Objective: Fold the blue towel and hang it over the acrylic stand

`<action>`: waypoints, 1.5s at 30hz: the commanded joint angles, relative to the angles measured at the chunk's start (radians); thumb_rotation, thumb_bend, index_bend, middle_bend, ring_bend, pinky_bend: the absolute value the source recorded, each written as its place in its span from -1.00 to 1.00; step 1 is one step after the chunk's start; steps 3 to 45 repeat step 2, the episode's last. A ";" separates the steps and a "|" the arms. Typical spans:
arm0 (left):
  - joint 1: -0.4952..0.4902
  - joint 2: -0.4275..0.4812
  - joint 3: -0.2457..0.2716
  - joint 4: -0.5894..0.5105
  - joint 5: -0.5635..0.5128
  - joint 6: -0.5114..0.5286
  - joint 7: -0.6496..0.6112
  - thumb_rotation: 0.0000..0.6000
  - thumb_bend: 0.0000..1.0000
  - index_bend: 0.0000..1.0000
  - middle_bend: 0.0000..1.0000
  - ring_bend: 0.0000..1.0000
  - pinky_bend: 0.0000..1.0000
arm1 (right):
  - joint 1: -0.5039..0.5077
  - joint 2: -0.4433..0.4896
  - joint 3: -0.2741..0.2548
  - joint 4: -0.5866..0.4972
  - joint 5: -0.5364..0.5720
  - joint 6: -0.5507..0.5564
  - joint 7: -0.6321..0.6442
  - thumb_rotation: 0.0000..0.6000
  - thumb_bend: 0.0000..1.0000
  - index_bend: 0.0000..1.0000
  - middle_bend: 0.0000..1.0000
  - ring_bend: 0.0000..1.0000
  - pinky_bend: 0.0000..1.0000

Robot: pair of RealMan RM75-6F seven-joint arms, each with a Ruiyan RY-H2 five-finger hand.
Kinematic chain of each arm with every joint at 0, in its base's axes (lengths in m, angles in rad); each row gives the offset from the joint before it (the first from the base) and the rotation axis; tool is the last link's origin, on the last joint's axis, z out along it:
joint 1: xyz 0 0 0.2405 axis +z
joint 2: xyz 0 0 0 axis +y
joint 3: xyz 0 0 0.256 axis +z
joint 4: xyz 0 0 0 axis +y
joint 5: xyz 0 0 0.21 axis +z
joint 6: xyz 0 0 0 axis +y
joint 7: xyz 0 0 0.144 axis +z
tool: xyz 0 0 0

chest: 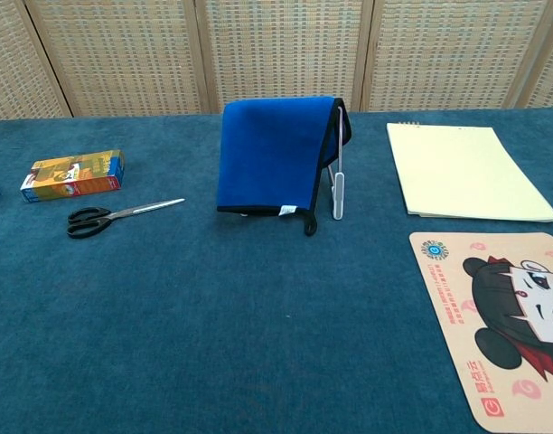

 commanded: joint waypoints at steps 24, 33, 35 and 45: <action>0.097 -0.005 0.063 0.011 0.085 0.102 0.044 1.00 -0.68 -1.00 -1.00 -1.00 -1.00 | -0.008 0.006 0.001 -0.010 -0.013 0.025 -0.003 1.00 -1.00 -1.00 -1.00 -1.00 -1.00; 0.097 -0.005 0.063 0.011 0.085 0.102 0.044 1.00 -0.68 -1.00 -1.00 -1.00 -1.00 | -0.008 0.006 0.001 -0.010 -0.013 0.025 -0.003 1.00 -1.00 -1.00 -1.00 -1.00 -1.00; 0.097 -0.005 0.063 0.011 0.085 0.102 0.044 1.00 -0.68 -1.00 -1.00 -1.00 -1.00 | -0.008 0.006 0.001 -0.010 -0.013 0.025 -0.003 1.00 -1.00 -1.00 -1.00 -1.00 -1.00; 0.097 -0.005 0.063 0.011 0.085 0.102 0.044 1.00 -0.68 -1.00 -1.00 -1.00 -1.00 | -0.008 0.006 0.001 -0.010 -0.013 0.025 -0.003 1.00 -1.00 -1.00 -1.00 -1.00 -1.00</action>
